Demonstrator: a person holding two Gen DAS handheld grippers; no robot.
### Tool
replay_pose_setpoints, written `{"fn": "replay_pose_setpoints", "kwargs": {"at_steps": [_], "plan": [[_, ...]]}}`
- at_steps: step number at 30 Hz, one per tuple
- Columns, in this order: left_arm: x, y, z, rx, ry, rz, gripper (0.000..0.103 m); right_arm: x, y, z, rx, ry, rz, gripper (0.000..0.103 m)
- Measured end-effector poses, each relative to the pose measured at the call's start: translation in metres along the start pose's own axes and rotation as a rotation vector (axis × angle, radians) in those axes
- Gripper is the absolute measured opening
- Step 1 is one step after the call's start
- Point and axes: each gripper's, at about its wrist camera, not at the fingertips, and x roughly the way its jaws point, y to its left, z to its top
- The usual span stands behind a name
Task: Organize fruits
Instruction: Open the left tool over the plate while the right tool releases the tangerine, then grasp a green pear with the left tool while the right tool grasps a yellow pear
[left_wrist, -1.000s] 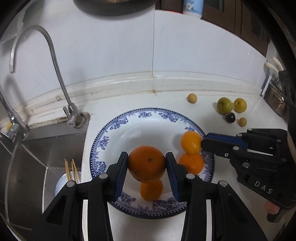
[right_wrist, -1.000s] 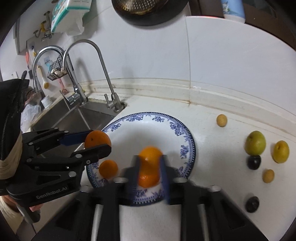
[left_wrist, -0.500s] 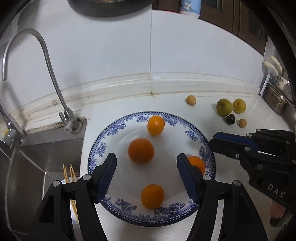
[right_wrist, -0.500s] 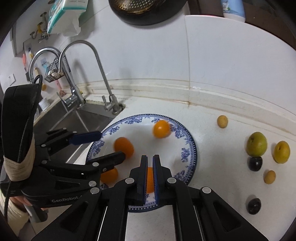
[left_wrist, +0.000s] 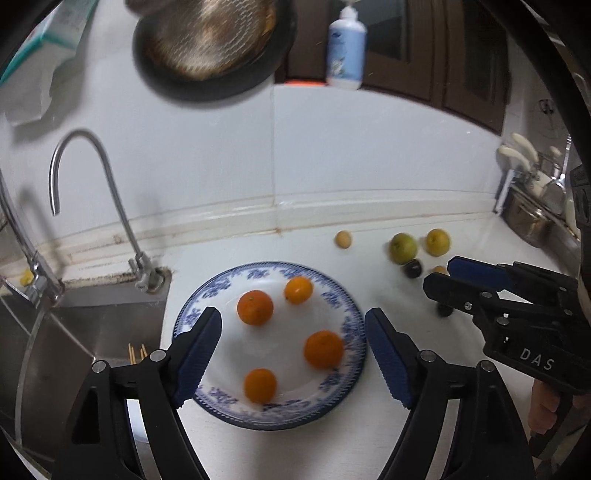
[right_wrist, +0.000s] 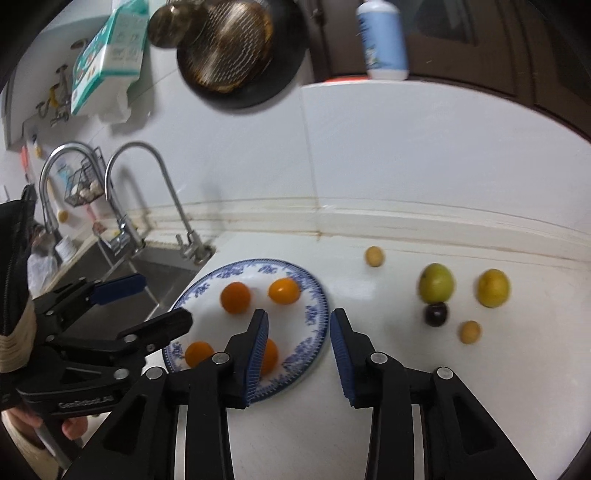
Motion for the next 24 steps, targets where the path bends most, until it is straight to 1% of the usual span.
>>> {"fn": "replay_pose_setpoints", "kwargs": {"at_steps": [2,7,9,10,16,17,18,19,24], "plan": [[-0.006,-0.010,0.002,0.015,-0.016,-0.011,0.081,-0.012,-0.006,-0.002,0.007,-0.018,-0.023,0.042],[-0.017,-0.034,0.007,0.052,-0.048,-0.042,0.083,-0.037,-0.023,-0.004,0.031,-0.045,-0.069,0.043],[-0.019,-0.044,0.009,0.065,-0.057,-0.055,0.083,-0.047,-0.030,-0.006,0.038,-0.056,-0.095,0.049],[-0.019,-0.048,0.010,0.071,-0.060,-0.061,0.084,-0.053,-0.034,-0.006,0.042,-0.064,-0.110,0.049],[-0.015,-0.076,0.019,0.101,-0.069,-0.104,0.086,-0.074,-0.057,-0.008,0.058,-0.086,-0.169,0.049],[-0.014,-0.080,0.020,0.104,-0.069,-0.107,0.086,-0.077,-0.062,-0.008,0.058,-0.088,-0.183,0.052],[-0.013,-0.084,0.022,0.107,-0.069,-0.111,0.086,-0.079,-0.066,-0.008,0.060,-0.090,-0.193,0.057],[-0.011,-0.088,0.025,0.112,-0.069,-0.116,0.086,-0.081,-0.071,-0.007,0.066,-0.093,-0.208,0.059],[0.000,-0.106,0.038,0.134,-0.068,-0.124,0.086,-0.085,-0.095,-0.004,0.078,-0.091,-0.257,0.059]]}}
